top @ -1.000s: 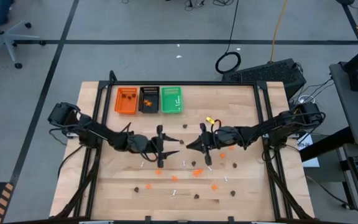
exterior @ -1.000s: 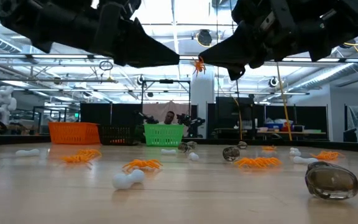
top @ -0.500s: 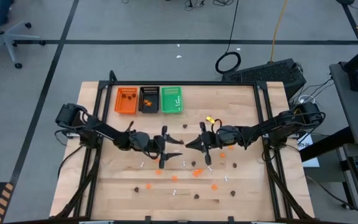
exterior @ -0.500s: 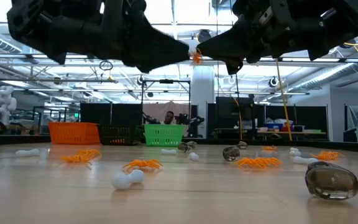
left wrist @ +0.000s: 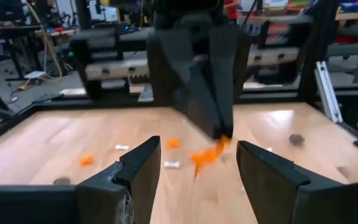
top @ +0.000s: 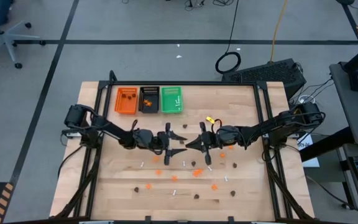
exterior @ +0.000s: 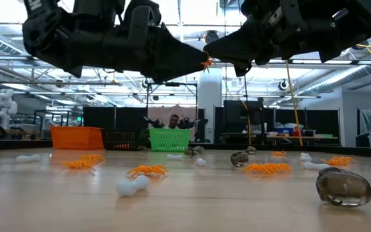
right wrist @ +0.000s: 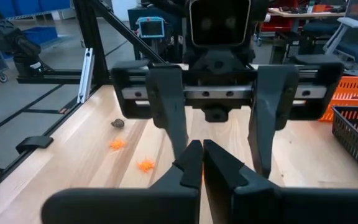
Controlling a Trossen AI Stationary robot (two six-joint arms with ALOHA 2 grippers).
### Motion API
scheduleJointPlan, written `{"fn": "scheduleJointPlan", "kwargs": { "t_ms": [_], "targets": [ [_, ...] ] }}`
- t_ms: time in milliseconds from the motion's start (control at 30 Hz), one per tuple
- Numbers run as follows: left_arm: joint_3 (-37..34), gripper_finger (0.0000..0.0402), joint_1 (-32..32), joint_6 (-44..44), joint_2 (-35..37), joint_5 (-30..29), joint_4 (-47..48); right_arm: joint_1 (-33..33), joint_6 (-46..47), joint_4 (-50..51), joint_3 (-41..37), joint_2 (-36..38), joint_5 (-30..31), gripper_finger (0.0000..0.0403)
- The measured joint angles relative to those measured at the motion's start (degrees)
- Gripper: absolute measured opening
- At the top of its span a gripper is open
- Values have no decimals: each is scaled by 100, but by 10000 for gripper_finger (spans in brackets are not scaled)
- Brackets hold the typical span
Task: Sort Halloween decoration
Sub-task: Put the orange spider toy into the black bin
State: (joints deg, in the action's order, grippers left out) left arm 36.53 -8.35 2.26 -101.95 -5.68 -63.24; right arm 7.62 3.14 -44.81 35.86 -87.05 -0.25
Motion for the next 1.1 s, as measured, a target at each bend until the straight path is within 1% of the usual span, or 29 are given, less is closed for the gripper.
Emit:
{"fn": "scheduleJointPlan", "kwargs": {
  "t_ms": [100, 200, 300, 433, 467, 633, 700, 767, 900, 1000, 1100],
  "targets": [
    [157, 210, 23, 26, 7, 139, 213, 0, -39, -24, 0, 0, 0, 0],
    [289, 183, 23, 234, 4, 158, 533, 0, -66, -40, 0, 0, -1, 0],
    [344, 126, 23, 317, 7, 160, 668, 0, -83, -34, 0, 0, -2, 0],
    [344, 28, 19, 411, 4, 167, 722, 0, -85, 2, 2, 1, 3, 0],
    [344, 15, 17, 407, 4, 171, 749, -3, -85, 4, 2, 2, 9, 0],
    [344, 14, 21, 407, 4, 119, 991, -2, -103, 90, 2, 2, 15, 3],
    [344, 10, 21, 402, 4, 117, 1140, -2, -107, 345, 4, 43, 13, 16],
    [344, 5, 21, 285, 21, 114, 1306, -4, -107, 764, 2, 151, 92, 37],
    [341, 4, 19, 84, 263, 22, 2105, -7, -117, 1691, 4, 512, 610, 86],
    [339, 4, 23, -4, 627, -343, 2974, -10, -184, 2321, 4, 829, 648, 114],
    [339, 4, 23, 2, 1177, -630, 3821, -7, -226, 2815, 4, 1017, 645, 130]
  ]
}}
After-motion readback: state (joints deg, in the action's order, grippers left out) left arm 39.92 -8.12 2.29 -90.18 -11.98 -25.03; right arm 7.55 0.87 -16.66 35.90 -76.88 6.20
